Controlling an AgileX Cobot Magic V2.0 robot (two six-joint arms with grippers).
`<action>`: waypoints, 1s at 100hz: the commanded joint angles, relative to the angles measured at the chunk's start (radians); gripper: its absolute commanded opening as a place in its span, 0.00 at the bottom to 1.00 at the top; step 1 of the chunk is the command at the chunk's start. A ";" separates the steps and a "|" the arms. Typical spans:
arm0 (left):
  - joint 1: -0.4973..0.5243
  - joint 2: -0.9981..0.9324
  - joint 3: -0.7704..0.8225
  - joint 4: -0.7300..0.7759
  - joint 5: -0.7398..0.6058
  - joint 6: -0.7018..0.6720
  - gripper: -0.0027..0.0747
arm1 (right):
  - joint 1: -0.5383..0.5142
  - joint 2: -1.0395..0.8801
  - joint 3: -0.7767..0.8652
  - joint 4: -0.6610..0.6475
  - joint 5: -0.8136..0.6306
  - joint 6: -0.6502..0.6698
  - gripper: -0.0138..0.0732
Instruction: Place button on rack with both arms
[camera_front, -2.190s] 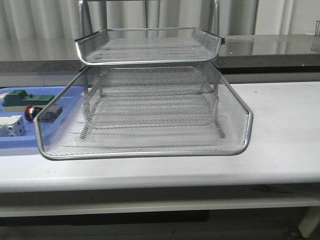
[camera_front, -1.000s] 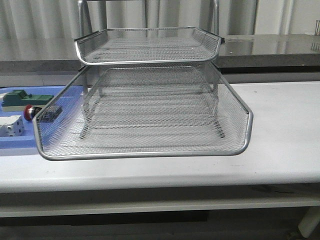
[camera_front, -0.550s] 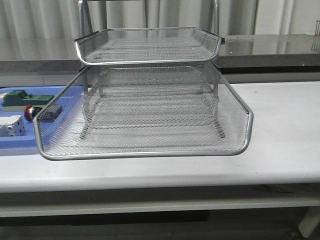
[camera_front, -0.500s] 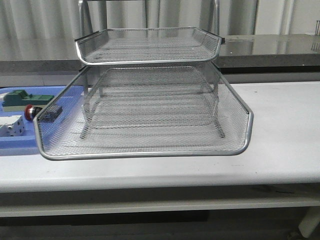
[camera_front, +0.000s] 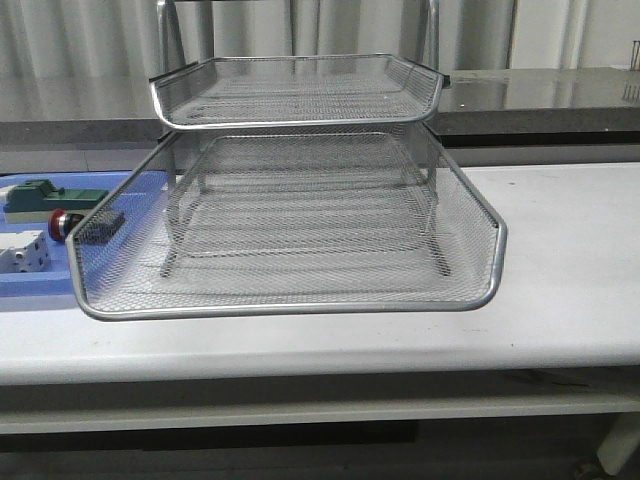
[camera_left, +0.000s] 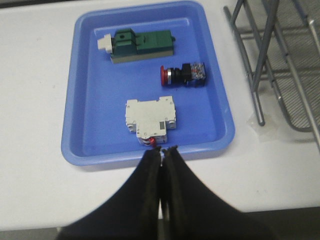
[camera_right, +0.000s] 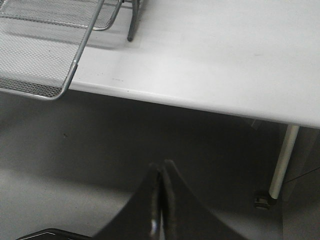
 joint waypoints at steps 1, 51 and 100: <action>-0.001 0.093 -0.102 0.010 -0.001 0.046 0.01 | -0.004 0.007 -0.033 -0.008 -0.056 -0.002 0.08; -0.001 0.484 -0.455 -0.025 0.246 0.249 0.04 | -0.004 0.007 -0.033 -0.008 -0.056 -0.002 0.08; -0.001 0.485 -0.458 -0.077 0.264 0.343 0.82 | -0.004 0.007 -0.033 -0.008 -0.056 -0.002 0.08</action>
